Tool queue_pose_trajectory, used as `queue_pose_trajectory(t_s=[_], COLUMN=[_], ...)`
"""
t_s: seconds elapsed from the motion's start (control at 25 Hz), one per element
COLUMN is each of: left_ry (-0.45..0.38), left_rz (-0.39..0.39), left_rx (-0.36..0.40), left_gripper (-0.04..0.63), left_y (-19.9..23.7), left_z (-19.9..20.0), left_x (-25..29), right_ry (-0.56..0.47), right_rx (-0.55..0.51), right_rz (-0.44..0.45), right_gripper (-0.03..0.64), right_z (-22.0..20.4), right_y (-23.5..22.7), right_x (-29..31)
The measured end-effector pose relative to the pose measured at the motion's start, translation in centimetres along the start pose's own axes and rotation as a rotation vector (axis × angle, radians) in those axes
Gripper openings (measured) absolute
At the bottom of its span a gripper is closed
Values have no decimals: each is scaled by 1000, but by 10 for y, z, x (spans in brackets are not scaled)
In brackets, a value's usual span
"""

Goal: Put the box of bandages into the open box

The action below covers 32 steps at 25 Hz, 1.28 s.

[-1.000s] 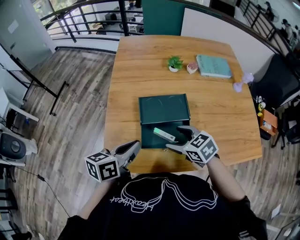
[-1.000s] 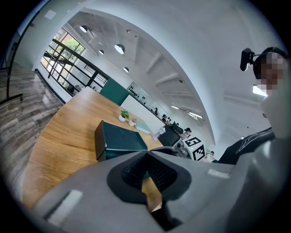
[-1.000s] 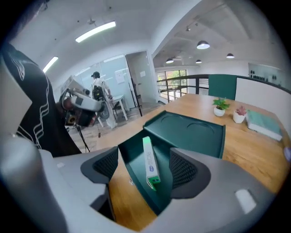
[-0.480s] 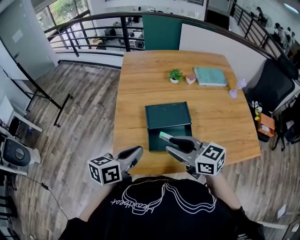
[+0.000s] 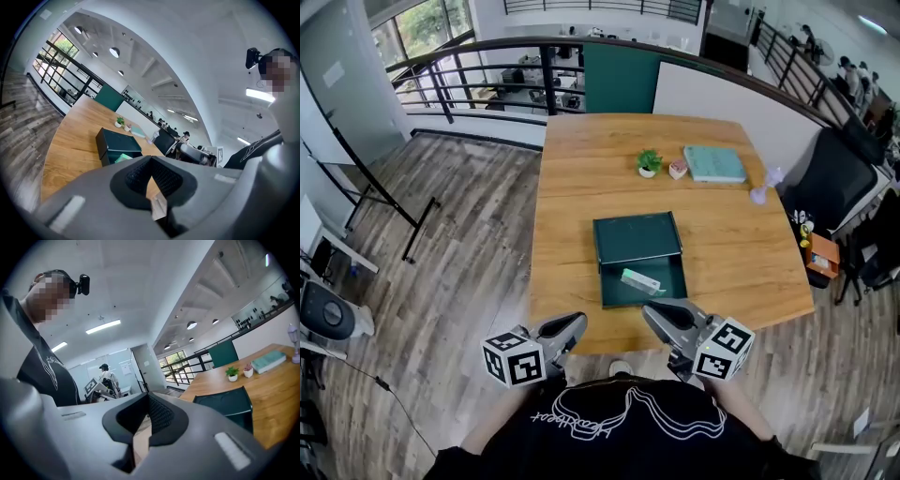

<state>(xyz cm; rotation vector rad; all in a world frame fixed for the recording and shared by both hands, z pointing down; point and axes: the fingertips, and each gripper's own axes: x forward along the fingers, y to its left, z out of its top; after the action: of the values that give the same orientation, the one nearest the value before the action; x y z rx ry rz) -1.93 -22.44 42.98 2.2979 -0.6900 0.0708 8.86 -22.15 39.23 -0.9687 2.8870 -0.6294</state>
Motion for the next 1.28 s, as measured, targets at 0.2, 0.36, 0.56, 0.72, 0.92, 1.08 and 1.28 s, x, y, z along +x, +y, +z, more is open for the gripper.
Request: queue_pose_trajectory(t_s=[0.2, 0.36, 0.56, 0.72, 0.92, 1.08, 1.28], left_ry=[23, 13, 17, 10, 16, 3, -5], left_rz=[-31, -54, -67, -88, -94, -83, -72], left_rx=[-8, 35, 138, 149, 154, 158, 160], left_gripper=[0, 0, 0, 0, 0, 0, 0], left_y=[-3, -14, -26, -34, -38, -38, -40], left_z=[-19, -14, -12, -12, -16, -15, -21], left_x=[-3, -6, -12, -17, -21, -28, -36], right_ry=[-14, -20, -33, -20, -17, -14, -18], right_rx=[59, 33, 35, 12, 2, 0, -2], right_rz=[-28, -50, -75, -84, -96, -95, -96], right_gripper=[23, 23, 23, 23, 23, 23, 23], right_z=[-17, -14, -15, -17, -21, -25, -32], right_y=[8, 16, 26, 37, 42, 48, 57], right_x=[-6, -13, -23, -23, -25, -25, -29])
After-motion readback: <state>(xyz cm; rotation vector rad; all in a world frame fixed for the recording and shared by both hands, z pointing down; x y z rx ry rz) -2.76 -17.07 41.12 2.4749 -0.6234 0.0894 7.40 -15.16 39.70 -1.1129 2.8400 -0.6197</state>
